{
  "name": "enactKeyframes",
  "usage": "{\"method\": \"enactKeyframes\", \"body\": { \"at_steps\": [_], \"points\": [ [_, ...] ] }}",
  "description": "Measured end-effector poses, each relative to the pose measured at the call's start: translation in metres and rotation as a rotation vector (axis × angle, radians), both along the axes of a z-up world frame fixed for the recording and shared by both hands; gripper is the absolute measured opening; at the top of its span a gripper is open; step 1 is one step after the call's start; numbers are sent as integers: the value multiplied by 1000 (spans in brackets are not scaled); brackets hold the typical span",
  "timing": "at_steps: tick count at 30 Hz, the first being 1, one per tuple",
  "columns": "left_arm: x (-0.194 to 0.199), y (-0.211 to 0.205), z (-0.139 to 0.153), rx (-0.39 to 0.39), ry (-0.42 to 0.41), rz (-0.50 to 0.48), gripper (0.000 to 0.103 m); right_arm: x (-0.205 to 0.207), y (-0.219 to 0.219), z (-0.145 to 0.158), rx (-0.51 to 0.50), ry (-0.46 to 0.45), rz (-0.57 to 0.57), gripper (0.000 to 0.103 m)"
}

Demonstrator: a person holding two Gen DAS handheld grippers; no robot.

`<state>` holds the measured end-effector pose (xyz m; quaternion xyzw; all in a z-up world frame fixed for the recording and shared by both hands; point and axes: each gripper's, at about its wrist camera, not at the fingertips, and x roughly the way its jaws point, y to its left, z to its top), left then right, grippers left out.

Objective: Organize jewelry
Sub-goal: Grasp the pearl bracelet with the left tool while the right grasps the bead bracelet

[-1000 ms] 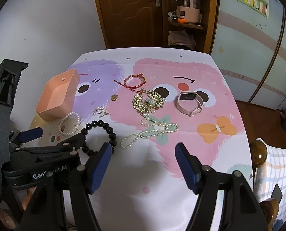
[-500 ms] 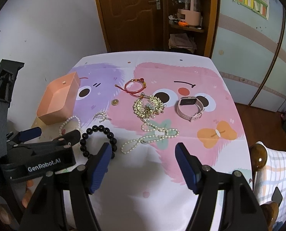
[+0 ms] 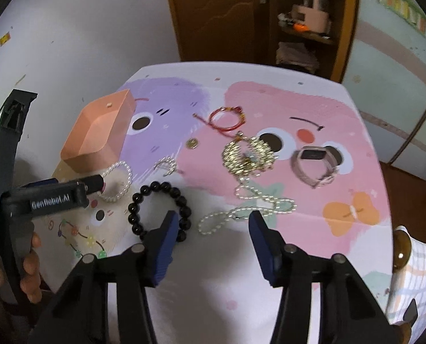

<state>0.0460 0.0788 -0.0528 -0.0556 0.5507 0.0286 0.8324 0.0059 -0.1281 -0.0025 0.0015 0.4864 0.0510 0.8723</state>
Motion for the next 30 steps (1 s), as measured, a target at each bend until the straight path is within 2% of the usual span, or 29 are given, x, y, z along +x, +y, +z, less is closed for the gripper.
{"method": "enactKeyframes", "body": {
  "at_steps": [10,12,16,18,21,22,24,28,30],
  "points": [
    [9,15,-25,-7,56,26,94,29,24,-33,1,89,103,47],
    [13,18,-28,-5,70,32,90,38,30,-38,-8,103,123,47],
    [21,21,-36,-57,122,37,87,52,38,-49,-21,148,152,47],
    [25,24,-42,-75,151,39,81,58,42,-56,-39,164,167,47],
    [28,20,-42,-51,143,20,75,63,42,-62,-32,188,173,47],
    [30,18,-42,-42,144,15,75,65,42,-64,-28,193,174,45],
    [33,14,-43,-21,147,8,75,67,42,-69,-30,210,178,34],
    [38,1,-46,51,155,-29,73,70,46,-69,-69,190,192,25],
    [41,-1,-46,51,165,-37,72,70,48,-69,-93,184,201,18]
  ]
}}
